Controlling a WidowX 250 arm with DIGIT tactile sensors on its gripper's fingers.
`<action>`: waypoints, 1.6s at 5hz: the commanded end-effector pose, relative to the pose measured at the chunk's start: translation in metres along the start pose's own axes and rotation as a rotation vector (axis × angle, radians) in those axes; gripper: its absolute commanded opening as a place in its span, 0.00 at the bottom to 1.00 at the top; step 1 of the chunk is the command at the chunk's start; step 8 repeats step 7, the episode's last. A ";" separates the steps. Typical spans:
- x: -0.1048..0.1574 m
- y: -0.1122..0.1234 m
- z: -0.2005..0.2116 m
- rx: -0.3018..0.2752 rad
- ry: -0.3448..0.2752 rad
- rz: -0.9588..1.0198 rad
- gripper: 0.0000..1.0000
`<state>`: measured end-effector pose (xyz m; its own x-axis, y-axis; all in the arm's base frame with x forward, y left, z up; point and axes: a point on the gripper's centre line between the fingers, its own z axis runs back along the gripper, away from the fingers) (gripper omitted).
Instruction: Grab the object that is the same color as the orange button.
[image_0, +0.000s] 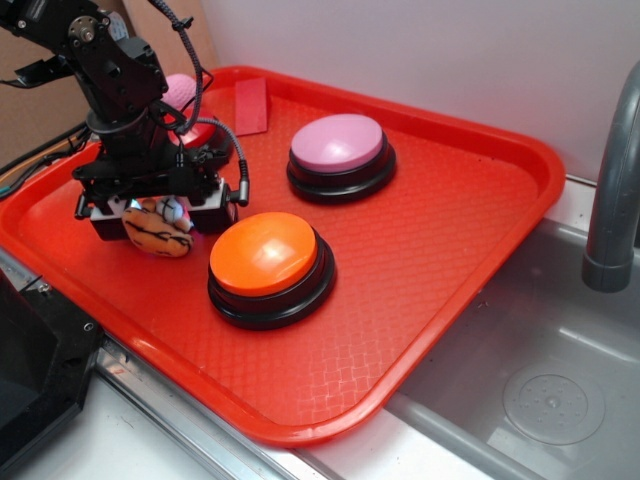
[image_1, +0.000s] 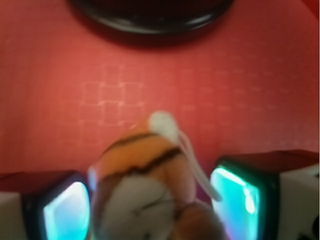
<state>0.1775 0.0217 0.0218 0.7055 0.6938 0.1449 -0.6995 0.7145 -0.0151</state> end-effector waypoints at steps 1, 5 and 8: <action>0.019 0.001 0.029 -0.017 -0.045 0.001 0.00; 0.049 -0.036 0.184 -0.165 -0.065 -0.403 0.00; 0.053 -0.037 0.189 -0.163 -0.030 -0.411 0.00</action>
